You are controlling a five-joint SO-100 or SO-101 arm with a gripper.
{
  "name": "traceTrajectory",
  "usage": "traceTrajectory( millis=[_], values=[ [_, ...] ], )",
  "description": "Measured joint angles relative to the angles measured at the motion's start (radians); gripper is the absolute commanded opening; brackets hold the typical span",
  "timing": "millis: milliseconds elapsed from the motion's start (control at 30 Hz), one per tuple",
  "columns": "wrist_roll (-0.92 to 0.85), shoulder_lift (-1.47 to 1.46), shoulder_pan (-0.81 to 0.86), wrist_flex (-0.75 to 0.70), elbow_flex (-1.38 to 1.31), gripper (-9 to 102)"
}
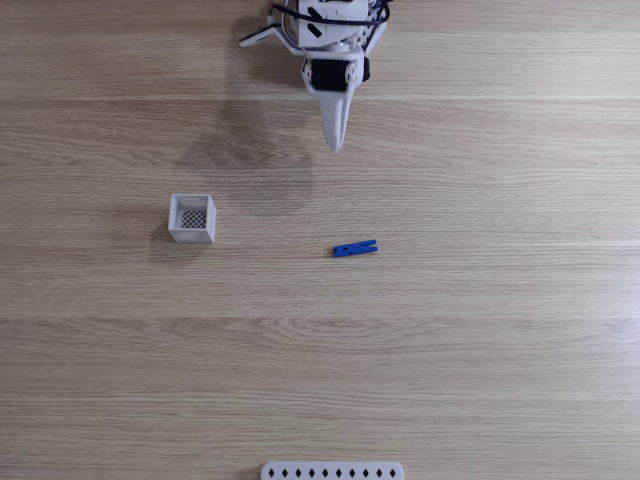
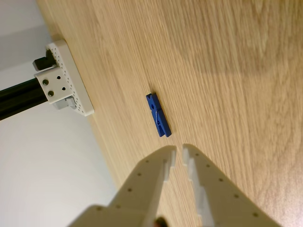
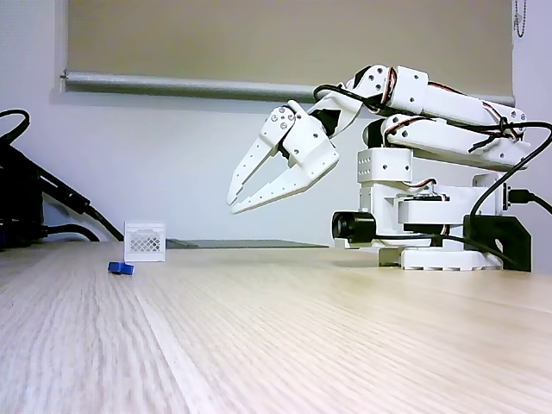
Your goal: Grasp a peg and put it in the crate.
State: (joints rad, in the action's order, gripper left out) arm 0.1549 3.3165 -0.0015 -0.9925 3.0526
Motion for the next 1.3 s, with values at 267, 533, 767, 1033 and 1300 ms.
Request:
traceTrajectory(
  millis=[267,533,767,1033,1300],
  values=[
    [0.000,0.000,0.000,0.000,0.000,-1],
    [0.000,0.000,0.000,0.000,0.000,-1],
    [0.000,0.000,0.000,0.000,0.000,-1],
    [0.000,-0.135,0.000,0.000,-0.017,-1],
    [-0.014,-0.655,0.000,0.000,-0.374,0]
  ],
)
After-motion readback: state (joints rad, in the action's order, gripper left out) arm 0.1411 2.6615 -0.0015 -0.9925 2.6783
